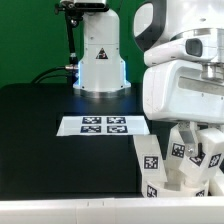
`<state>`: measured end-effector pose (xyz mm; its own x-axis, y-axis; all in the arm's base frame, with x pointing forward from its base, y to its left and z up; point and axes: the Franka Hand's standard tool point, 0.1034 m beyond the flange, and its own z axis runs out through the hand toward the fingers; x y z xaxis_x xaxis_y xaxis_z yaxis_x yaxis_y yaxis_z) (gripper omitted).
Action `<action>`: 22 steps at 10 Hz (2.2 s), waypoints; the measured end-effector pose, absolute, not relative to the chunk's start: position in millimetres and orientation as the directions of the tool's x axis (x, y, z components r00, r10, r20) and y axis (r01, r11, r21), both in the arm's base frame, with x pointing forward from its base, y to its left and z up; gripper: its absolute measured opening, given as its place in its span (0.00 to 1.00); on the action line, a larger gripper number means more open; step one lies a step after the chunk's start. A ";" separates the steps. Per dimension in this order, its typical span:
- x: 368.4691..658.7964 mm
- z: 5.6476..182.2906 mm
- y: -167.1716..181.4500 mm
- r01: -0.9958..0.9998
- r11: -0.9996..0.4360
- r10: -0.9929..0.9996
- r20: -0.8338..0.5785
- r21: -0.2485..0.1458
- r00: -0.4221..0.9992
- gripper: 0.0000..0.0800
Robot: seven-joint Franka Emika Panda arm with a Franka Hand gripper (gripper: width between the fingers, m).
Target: Assemble stool
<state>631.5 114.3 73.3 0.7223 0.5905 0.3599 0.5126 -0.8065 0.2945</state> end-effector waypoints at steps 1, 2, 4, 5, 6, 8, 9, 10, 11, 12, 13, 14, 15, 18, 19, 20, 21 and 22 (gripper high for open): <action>632.2 73.3 108.9 0.509 -0.810 0.585 0.350 0.292 0.732 0.40; 633.1 73.3 106.0 0.505 -0.814 0.580 0.348 0.288 0.737 0.40; 634.9 71.6 101.0 0.498 -0.819 0.573 0.360 0.285 0.736 0.40; 633.8 65.9 100.1 0.497 -0.819 0.574 0.371 0.288 0.730 0.40; 636.0 66.9 101.5 0.494 -0.818 0.575 0.393 0.296 0.717 0.40; 636.0 66.8 101.5 0.494 -0.818 0.575 0.392 0.295 0.718 0.41; 636.0 66.6 101.5 0.494 -0.818 0.575 0.392 0.295 0.718 0.41; 636.0 66.6 101.5 0.494 -0.818 0.575 0.392 0.295 0.718 0.64; 635.3 65.7 102.2 0.496 -0.817 0.576 0.383 0.293 0.722 0.64; 634.2 67.2 103.1 0.497 -0.823 0.567 0.347 0.276 0.747 0.77; 633.9 83.1 102.6 0.476 -0.845 0.534 0.320 0.245 0.783 0.80; 631.7 93.6 107.1 0.454 -0.865 0.500 0.312 0.212 0.808 0.81; 622.3 93.2 113.0 0.411 -0.898 0.437 0.217 0.154 0.873 0.81; 636.4 113.5 103.7 0.289 -0.955 0.286 -0.054 0.064 0.957 0.81; 638.8 111.3 106.6 0.296 -0.952 0.294 -0.041 0.071 0.955 0.81; 639.3 111.0 103.4 0.319 -0.945 0.316 -0.047 0.070 0.947 0.81; 642.8 110.6 97.1 0.376 -0.924 0.372 -0.063 0.065 0.926 0.81; 647.7 112.9 96.4 0.425 -0.903 0.421 -0.077 0.061 0.904 0.81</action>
Offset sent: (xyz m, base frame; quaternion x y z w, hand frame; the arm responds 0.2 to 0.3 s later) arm -0.0054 0.0029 -0.0129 0.0468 0.0139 0.0370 0.9981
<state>647.7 96.4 112.9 0.9040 0.4206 -0.0765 0.4253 -0.9030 0.0609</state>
